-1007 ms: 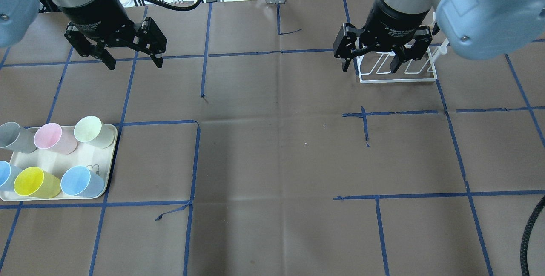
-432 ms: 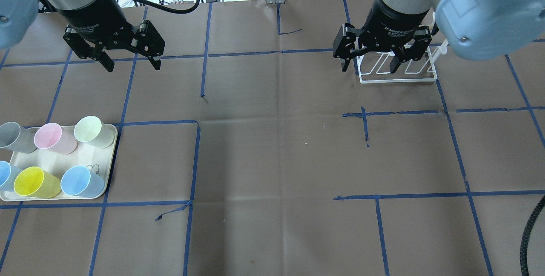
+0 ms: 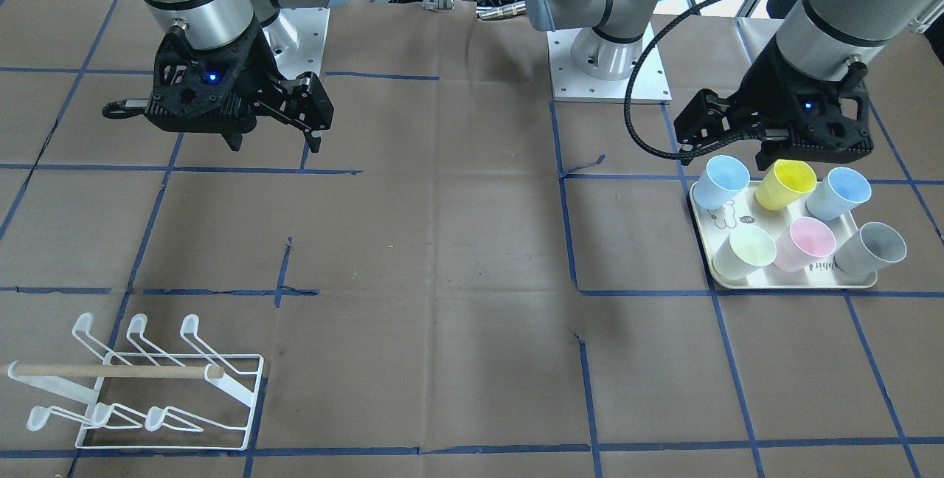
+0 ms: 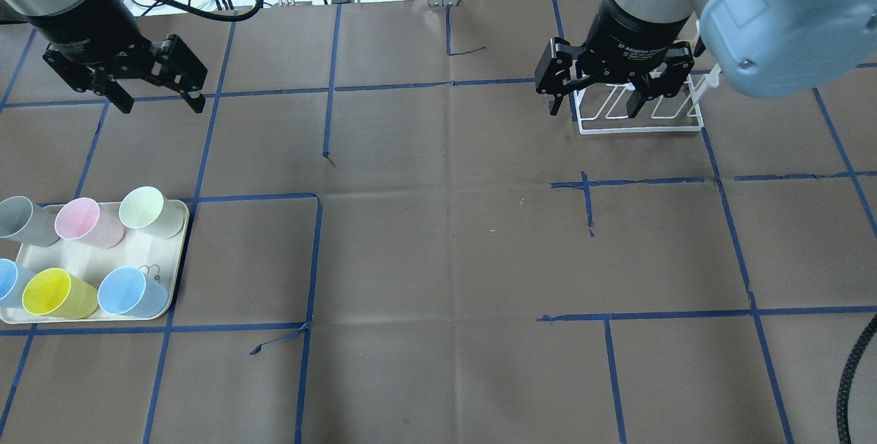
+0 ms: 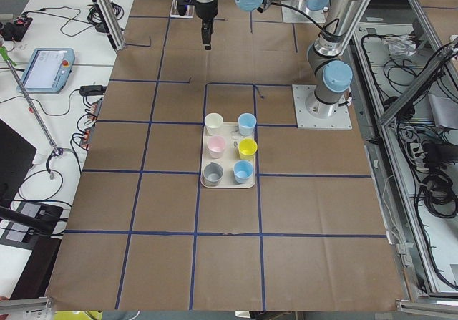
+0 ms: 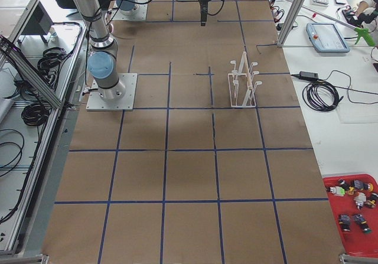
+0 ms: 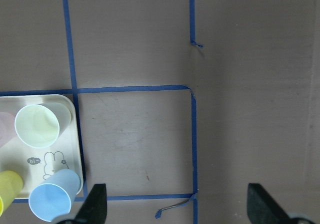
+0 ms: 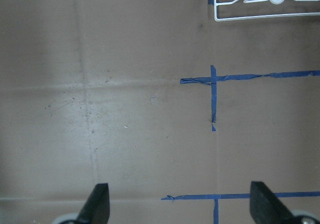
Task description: Transfer IKEA cup to right arm and place on rack
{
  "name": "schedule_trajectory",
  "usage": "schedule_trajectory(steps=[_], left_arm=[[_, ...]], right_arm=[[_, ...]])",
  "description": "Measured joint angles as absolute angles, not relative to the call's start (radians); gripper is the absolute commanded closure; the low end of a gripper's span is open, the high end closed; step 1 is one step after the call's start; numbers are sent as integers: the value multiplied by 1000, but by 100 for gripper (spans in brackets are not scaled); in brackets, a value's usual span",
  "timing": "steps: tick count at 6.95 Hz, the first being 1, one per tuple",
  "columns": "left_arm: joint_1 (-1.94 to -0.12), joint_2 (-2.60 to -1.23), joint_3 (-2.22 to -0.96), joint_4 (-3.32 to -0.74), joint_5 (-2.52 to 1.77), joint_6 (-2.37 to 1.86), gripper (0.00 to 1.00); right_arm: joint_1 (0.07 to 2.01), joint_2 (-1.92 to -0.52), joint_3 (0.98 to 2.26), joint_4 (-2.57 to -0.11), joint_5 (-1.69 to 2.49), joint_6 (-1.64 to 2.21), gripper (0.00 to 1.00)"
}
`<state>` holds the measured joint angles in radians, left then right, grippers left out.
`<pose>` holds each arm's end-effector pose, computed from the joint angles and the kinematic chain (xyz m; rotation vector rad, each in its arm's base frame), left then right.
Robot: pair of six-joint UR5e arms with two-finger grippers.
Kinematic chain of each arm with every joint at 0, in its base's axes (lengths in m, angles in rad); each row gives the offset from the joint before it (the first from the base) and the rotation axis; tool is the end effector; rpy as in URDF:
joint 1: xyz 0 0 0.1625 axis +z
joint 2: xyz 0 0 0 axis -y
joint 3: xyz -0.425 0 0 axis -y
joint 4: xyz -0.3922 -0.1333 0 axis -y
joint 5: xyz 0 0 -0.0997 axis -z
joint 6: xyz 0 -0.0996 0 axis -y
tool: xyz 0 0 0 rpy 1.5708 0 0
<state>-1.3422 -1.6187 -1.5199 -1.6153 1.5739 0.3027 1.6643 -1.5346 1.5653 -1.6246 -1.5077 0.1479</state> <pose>-0.0144 -0.5250 0.4845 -0.1162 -3.1309 -0.0640 0.1865 -0.4941 0.4781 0.0825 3.0750 -0.0236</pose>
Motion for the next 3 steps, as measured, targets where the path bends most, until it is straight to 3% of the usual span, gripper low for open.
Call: schedule_trajectory(steps=[3], left_arm=[[-1137, -1631, -1582, -1576, 1572, 530, 0]], right_arm=[[1664, -1535, 1564, -1626, -1508, 149, 0]])
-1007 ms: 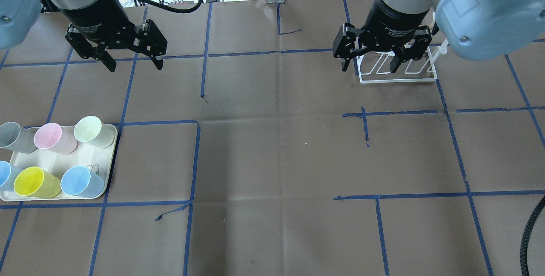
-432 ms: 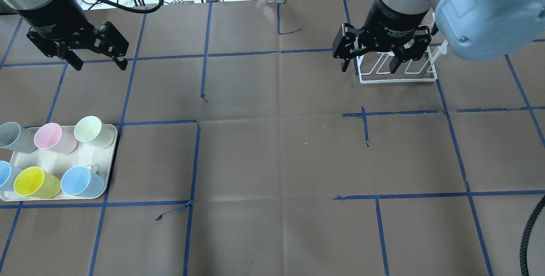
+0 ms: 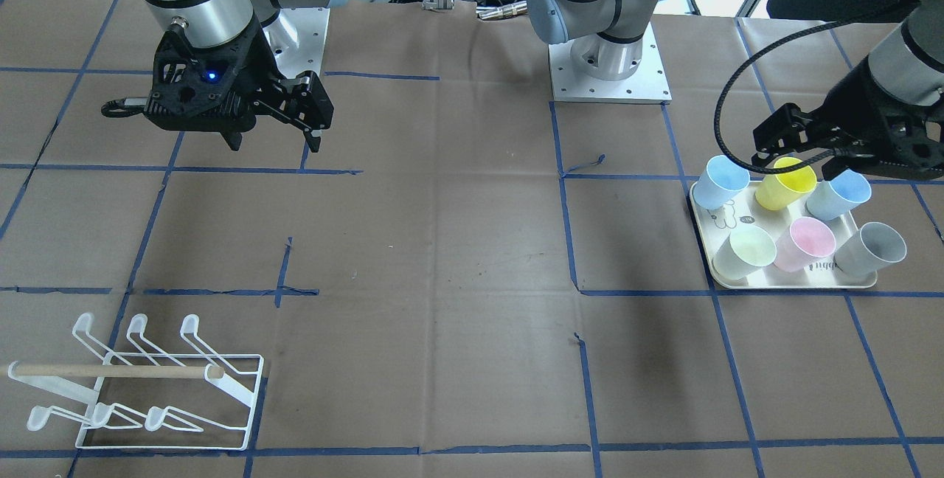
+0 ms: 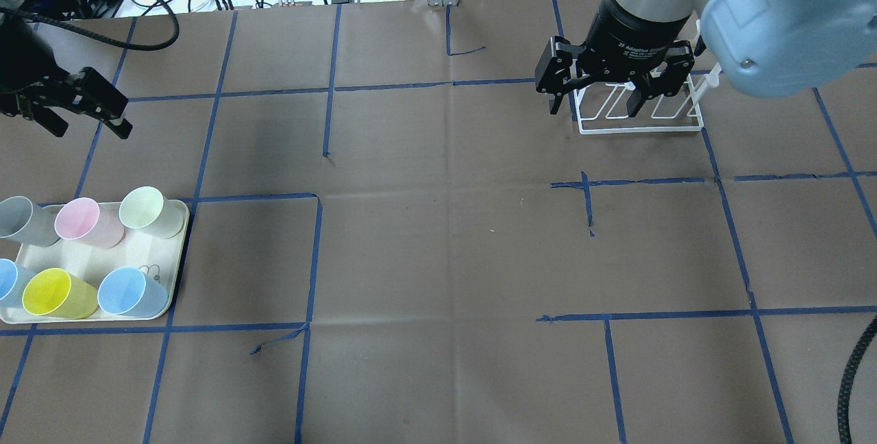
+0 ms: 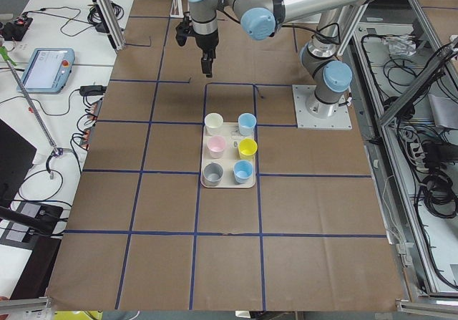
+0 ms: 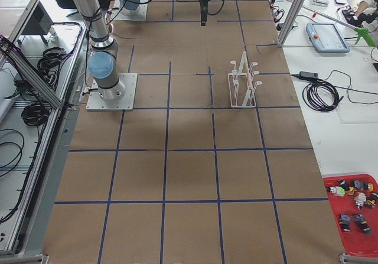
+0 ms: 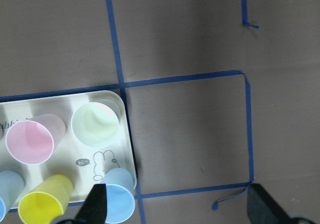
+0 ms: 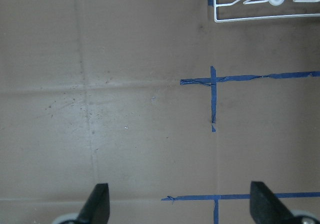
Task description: Transfer IKEA cup to right arm and place on rack
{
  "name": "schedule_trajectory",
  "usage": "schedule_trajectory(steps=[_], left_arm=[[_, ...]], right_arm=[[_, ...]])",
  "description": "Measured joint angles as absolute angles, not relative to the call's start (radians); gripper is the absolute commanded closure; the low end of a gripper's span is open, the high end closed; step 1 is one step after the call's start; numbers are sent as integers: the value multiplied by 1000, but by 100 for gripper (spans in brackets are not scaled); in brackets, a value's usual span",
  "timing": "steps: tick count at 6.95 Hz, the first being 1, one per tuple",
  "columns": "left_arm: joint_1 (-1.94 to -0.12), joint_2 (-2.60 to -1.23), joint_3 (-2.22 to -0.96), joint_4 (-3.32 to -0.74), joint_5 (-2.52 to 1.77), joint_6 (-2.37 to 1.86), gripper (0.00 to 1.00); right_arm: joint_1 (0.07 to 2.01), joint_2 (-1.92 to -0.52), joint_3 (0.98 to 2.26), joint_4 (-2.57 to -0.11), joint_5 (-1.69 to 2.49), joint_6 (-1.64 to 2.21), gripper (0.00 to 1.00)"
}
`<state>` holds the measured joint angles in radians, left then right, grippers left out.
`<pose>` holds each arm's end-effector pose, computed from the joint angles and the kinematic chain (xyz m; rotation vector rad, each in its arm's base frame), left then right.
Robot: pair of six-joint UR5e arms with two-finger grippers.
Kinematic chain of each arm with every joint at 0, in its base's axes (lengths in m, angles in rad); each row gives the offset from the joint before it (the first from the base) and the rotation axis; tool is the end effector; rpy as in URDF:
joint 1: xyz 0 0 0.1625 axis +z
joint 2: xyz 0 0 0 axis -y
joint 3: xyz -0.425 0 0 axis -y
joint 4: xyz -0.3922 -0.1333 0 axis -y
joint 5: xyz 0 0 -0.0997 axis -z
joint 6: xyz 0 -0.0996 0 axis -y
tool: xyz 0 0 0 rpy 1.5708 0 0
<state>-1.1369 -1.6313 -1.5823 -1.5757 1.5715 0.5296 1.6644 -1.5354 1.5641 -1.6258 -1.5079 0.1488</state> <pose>0.0930 -0.5175 0.4515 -0.1486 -3.1012 -0.1064 0.1866 -0.4941 0.4792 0.0836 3.0747 -0.0285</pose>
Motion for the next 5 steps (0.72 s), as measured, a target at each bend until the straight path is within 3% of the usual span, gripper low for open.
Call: schedule_trajectory(steps=[2, 5], left_arm=[[-1092, -1647, -1651, -1501, 1571, 559, 0], [-1088, -1659, -1849, -1248, 1571, 554, 0]], right_arm=[[1664, -1535, 1565, -1626, -1507, 149, 0], [1663, -1534, 1565, -1626, -1506, 149, 0]])
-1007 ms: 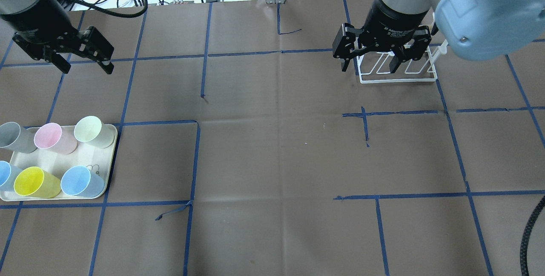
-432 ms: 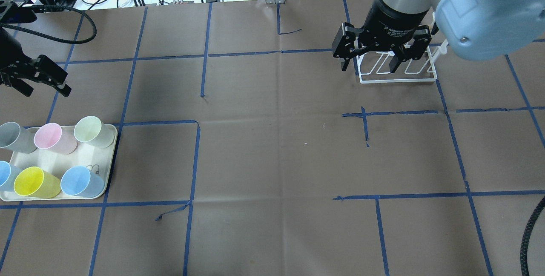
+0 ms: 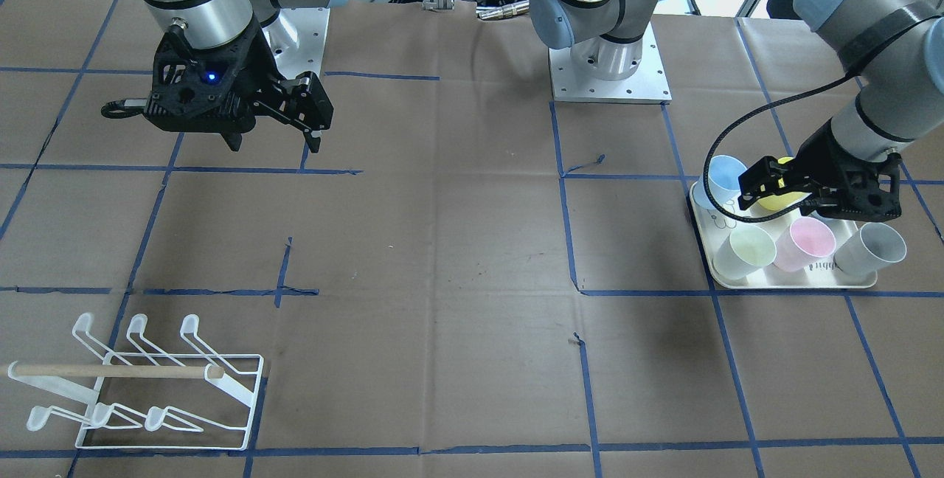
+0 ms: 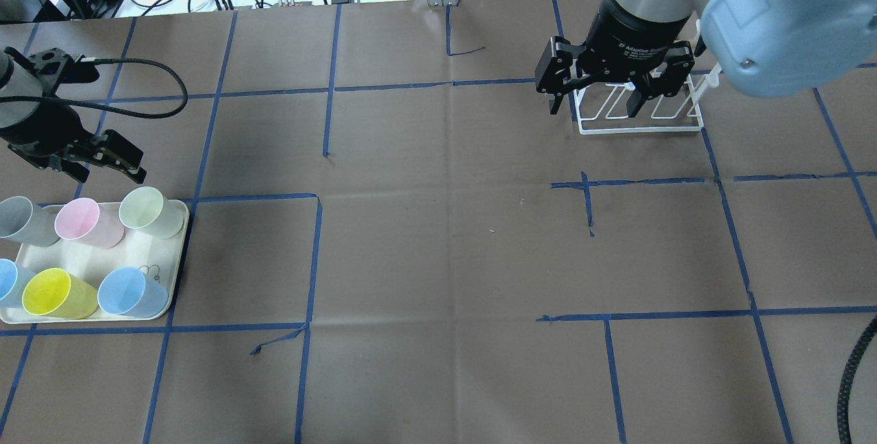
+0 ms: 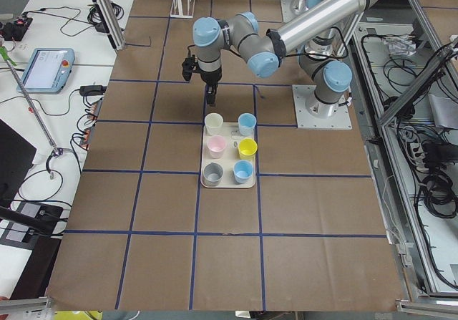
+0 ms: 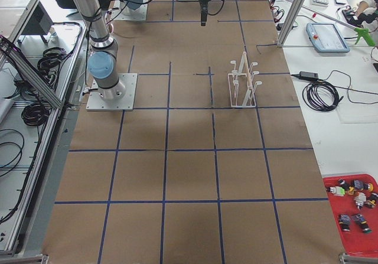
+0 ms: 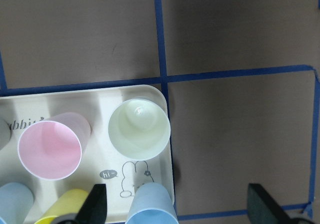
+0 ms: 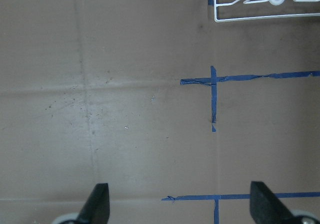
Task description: Transfer IKEA cup to right arm and place on rack
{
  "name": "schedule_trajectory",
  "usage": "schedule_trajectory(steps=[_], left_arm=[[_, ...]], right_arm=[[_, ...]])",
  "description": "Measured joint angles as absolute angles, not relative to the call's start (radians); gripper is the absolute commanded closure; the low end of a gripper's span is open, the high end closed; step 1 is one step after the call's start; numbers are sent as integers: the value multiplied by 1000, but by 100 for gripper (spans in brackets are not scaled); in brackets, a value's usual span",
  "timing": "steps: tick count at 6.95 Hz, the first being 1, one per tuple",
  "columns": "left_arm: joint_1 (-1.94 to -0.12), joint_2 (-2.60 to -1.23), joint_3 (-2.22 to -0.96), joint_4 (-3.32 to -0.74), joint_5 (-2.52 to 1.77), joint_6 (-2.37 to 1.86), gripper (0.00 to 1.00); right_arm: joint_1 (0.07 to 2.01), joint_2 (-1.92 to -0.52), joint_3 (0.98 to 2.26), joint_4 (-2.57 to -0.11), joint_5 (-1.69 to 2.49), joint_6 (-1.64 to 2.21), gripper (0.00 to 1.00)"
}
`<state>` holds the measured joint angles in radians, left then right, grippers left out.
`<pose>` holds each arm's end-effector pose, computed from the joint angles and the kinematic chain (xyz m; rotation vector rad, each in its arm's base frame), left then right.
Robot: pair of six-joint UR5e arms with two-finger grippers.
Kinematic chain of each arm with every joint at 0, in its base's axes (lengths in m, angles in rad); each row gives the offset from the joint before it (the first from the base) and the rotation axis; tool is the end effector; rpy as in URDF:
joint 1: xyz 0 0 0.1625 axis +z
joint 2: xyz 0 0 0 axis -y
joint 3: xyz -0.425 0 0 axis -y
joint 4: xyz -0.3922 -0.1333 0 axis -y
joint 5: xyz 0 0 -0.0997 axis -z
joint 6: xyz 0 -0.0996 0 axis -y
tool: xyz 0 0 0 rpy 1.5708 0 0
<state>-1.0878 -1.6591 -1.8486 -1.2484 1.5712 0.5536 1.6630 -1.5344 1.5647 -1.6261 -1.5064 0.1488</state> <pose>0.1137 -0.5038 0.3416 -0.1101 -3.1178 -0.0595 0.1860 -0.4946 0.4785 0.0858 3.0734 -0.0263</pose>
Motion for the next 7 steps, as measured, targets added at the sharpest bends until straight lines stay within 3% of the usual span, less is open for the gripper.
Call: schedule_trajectory(steps=[2, 7], left_arm=[[-1088, -1682, -1927, -1150, 1571, 551, 0], [-1087, -1773, -1973, -1042, 1572, 549, 0]], right_arm=[[1663, -1534, 1565, -1627, -1506, 149, 0], [1663, -1534, 1568, -1629, -1504, 149, 0]])
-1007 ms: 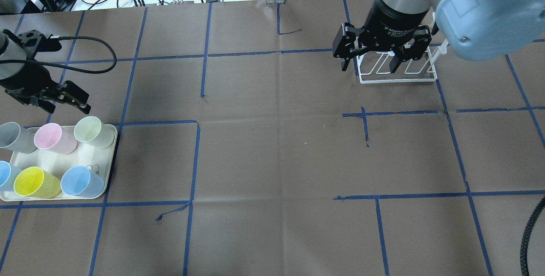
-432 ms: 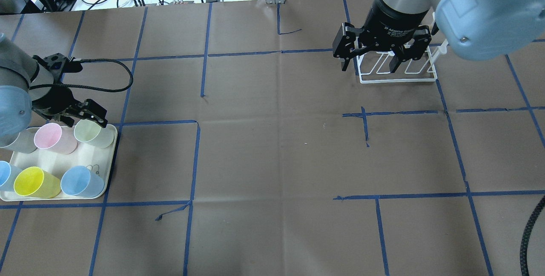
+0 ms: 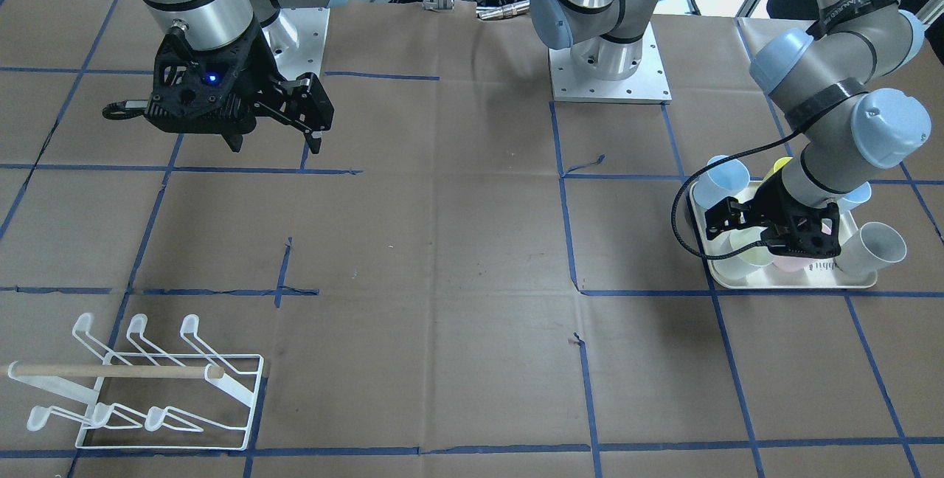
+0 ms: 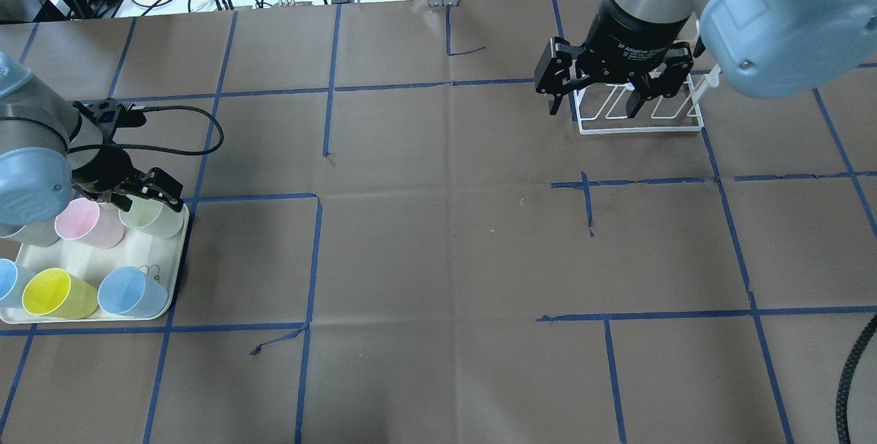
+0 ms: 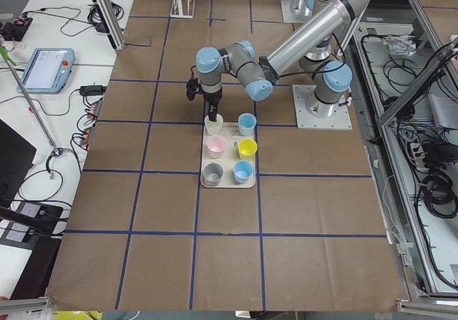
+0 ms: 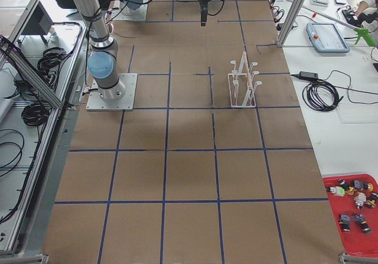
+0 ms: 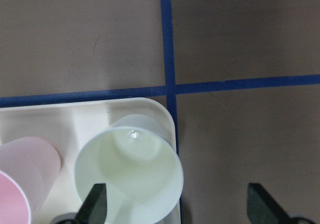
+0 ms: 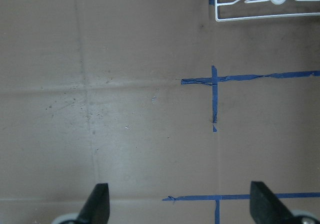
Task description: Transfer IKEA cup to right arm and place on rack
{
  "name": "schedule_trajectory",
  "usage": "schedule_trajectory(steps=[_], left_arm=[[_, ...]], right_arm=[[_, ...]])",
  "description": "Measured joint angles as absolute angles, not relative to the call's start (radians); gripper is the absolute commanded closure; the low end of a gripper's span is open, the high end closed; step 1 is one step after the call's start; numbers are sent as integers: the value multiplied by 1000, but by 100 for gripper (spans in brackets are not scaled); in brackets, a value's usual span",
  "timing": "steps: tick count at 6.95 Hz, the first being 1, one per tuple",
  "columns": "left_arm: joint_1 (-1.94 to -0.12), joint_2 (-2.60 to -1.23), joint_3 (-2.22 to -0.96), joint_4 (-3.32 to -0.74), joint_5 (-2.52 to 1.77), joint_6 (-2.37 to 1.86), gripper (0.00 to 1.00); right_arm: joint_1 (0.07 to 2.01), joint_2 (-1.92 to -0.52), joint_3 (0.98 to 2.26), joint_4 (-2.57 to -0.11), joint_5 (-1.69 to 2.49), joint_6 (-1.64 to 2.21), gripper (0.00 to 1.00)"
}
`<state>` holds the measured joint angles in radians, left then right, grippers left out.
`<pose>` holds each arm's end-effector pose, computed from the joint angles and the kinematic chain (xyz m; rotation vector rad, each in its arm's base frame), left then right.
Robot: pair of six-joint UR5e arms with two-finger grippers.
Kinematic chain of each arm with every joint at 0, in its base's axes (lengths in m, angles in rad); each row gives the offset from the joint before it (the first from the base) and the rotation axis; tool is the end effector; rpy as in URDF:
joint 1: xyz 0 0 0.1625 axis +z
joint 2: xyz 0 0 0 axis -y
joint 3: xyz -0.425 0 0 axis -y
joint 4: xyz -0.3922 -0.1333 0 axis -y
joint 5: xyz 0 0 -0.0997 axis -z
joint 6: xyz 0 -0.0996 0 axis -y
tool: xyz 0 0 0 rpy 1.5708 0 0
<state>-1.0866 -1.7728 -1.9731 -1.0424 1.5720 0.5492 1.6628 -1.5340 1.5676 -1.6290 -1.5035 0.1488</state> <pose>0.1148 -0.5044 0.2491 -0.1009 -3.1018 -0.1034 0.1862 -0.4947 0.4771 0.0859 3.0705 -0.0251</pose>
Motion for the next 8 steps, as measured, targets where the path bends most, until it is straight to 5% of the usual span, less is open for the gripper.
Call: schedule_trajectory(steps=[3, 4, 7, 8], left_arm=[[-1085, -1794, -1987, -1032, 1574, 549, 2], [-1085, -1798, -1987, -1028, 1575, 548, 12], [-1085, -1812, -1984, -985, 1581, 552, 81], [-1085, -1818, -1979, -984, 1583, 546, 95]], right_arm=[[1663, -1534, 1568, -1629, -1503, 149, 0], [1663, -1534, 1569, -1629, -1503, 149, 0], [1664, -1531, 1574, -1669, -1498, 162, 0], [1665, -1523, 1578, -1723, -1495, 194, 0]])
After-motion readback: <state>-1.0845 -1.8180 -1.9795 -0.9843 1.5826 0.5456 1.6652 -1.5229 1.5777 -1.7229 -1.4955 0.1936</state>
